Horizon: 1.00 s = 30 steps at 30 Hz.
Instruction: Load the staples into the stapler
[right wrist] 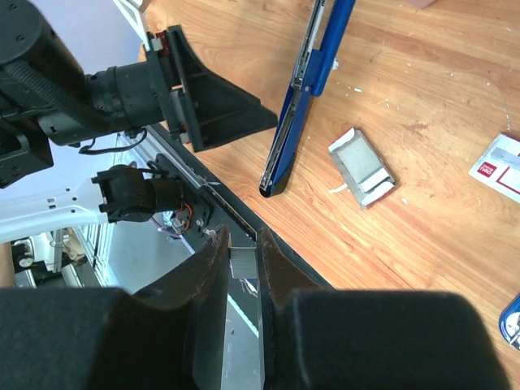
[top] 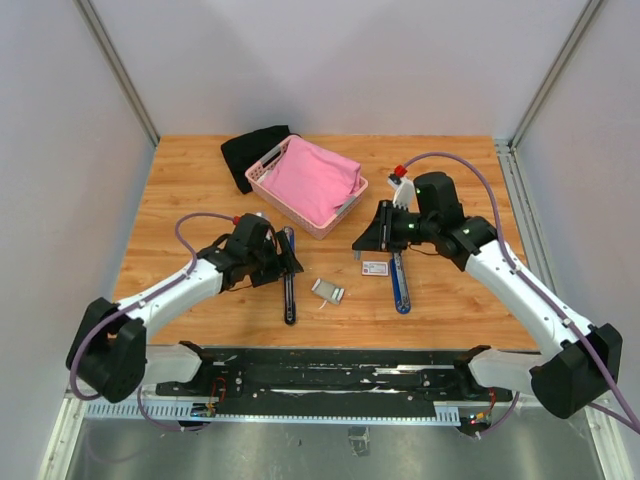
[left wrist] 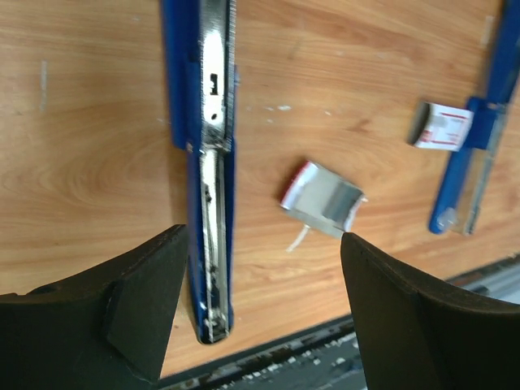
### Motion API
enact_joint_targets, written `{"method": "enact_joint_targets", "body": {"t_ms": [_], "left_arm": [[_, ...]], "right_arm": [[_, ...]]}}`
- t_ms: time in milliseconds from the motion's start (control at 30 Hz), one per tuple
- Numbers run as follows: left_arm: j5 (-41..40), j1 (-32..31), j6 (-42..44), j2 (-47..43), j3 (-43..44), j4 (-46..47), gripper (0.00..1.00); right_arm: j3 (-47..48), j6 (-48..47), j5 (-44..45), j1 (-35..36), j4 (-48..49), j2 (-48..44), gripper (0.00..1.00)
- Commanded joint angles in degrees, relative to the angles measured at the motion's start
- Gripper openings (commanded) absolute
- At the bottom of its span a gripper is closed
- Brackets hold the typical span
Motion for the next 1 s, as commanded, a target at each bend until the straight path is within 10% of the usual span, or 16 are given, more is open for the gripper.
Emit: {"method": "enact_joint_targets", "body": {"t_ms": [0,400,967], "left_arm": [[-7.0,0.4,3.3,6.1,0.6,3.5,0.8],[-19.3,1.9,11.2,26.7,15.3,6.0,0.66],[-20.3,2.5,6.4,32.5,22.4,-1.7,0.0]], "right_arm": [[0.0,-2.0,3.3,1.2,-3.6,-0.1,0.07],[-2.3,-2.0,5.2,1.5,-4.8,-3.3,0.07],[-3.9,-3.7,7.5,1.6,-5.9,-6.4,0.07]]}}
